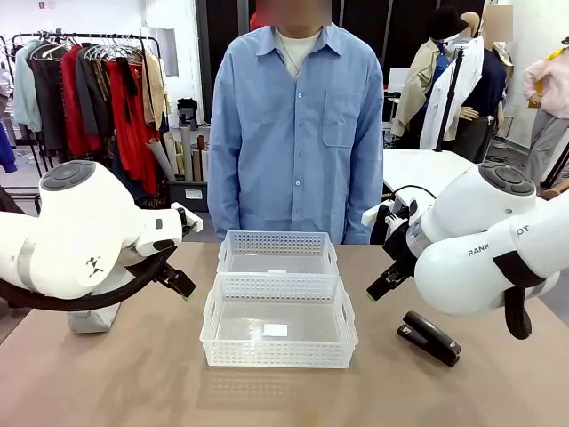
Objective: Distribute items into two baskets.
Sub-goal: Pick up the Pencil pouch that the person points to.
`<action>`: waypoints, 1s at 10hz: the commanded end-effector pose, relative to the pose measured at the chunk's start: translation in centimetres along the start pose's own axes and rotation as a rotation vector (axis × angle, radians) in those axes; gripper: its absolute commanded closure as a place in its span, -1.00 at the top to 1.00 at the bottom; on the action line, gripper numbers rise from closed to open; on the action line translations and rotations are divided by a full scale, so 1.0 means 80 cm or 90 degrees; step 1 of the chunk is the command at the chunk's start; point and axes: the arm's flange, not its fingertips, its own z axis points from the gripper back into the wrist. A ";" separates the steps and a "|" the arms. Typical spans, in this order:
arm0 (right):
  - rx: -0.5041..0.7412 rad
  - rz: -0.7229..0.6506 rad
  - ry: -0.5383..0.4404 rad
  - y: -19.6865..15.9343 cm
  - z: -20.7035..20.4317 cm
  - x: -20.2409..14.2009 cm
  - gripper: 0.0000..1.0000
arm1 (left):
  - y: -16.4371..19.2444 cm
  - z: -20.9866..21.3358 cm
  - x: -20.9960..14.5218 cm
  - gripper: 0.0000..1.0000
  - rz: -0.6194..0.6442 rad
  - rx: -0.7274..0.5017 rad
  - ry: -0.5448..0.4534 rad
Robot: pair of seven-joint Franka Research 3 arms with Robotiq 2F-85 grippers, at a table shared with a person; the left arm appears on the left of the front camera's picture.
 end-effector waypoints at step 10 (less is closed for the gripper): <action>0.000 -0.013 -0.005 -0.015 0.025 0.000 1.00 | 0.023 0.021 -0.002 1.00 0.033 -0.009 -0.017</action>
